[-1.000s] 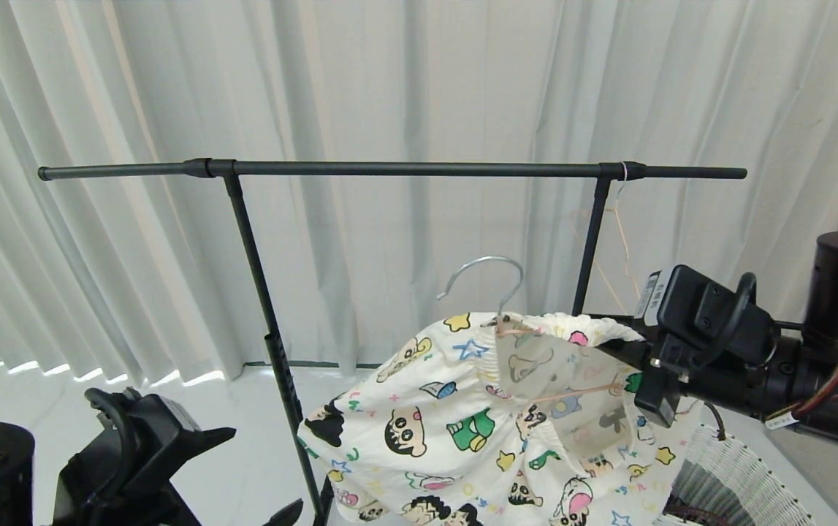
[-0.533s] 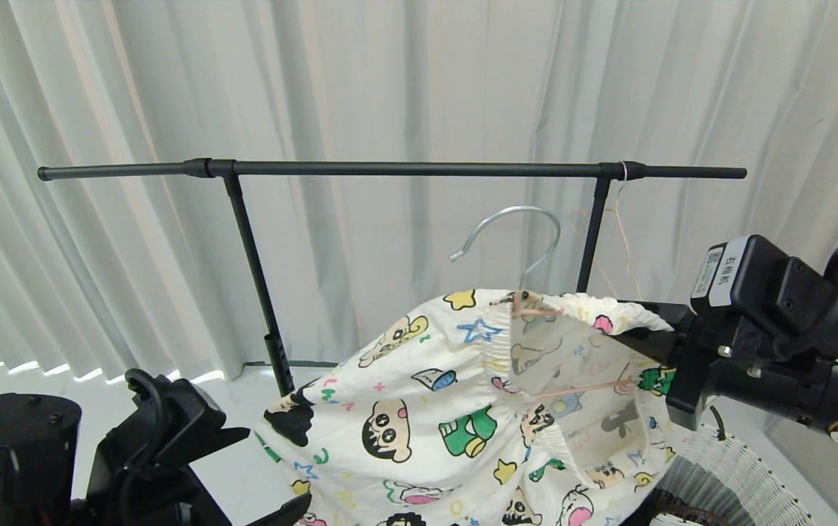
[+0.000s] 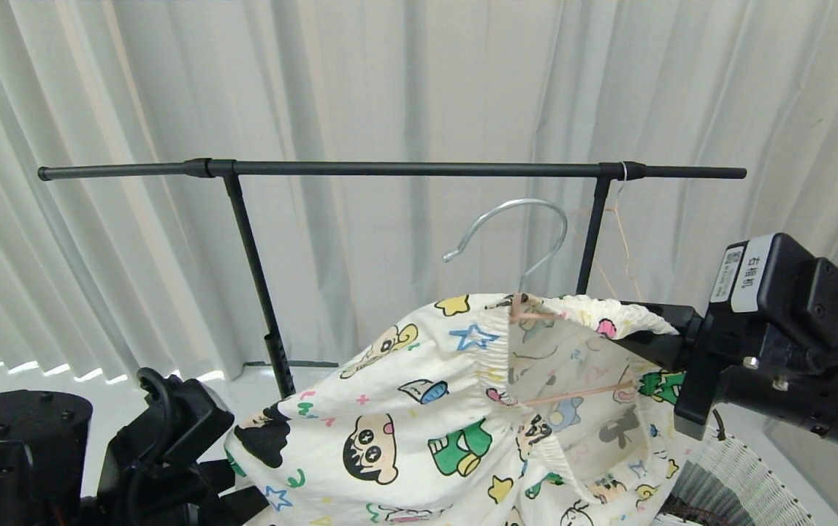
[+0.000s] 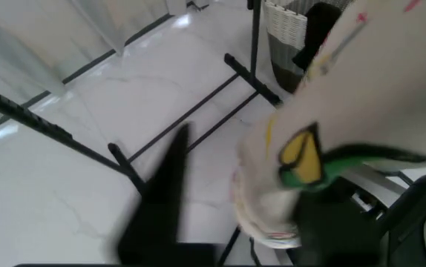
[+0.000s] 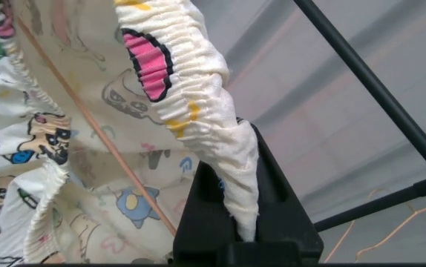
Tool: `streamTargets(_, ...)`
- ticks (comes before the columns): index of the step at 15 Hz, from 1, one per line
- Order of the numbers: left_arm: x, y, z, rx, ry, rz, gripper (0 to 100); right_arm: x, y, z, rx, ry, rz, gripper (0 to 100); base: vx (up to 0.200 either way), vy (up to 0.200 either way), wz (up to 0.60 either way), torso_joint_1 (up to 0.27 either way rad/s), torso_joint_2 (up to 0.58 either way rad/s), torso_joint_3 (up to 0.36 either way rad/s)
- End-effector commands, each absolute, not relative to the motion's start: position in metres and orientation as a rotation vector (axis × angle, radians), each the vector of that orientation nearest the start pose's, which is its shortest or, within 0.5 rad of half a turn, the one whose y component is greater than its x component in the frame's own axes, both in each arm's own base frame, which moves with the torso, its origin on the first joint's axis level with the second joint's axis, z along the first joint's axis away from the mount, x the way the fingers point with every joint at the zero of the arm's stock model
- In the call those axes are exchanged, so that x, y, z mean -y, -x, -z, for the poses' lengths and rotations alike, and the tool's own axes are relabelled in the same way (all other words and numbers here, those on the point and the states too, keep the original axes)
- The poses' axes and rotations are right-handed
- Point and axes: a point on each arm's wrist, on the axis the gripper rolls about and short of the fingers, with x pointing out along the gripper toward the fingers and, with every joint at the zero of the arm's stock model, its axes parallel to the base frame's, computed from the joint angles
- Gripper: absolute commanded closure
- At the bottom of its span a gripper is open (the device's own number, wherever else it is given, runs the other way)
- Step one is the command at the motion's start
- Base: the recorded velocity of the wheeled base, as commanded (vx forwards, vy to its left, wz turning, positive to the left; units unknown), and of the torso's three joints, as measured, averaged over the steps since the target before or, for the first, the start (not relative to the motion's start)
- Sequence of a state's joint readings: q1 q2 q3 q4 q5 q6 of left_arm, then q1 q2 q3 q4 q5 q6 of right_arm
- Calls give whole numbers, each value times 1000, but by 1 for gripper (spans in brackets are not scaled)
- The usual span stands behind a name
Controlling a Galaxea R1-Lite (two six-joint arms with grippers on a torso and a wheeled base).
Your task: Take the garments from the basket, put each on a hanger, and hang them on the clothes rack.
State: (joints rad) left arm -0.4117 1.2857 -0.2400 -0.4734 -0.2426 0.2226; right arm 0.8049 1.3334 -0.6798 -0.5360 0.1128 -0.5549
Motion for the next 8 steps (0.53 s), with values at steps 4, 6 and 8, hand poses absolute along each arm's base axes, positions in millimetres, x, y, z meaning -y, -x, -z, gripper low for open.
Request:
streamTargets(4, 54, -151, -108, -589, -243, 581, 100, -157, -148, -233, 135, 544, -926, 100, 0, 0, 0, 0, 0, 0)
streamTargets(6, 48, -156, -104, -617, -243, 527, 100, -157, -148, -233, 131, 534, -921, 100, 0, 0, 0, 0, 0, 0)
streamTargets(8, 44, -159, -101, -634, -244, 484, 100, -157, -148, -233, 130, 529, -918, 100, 0, 0, 0, 0, 0, 0)
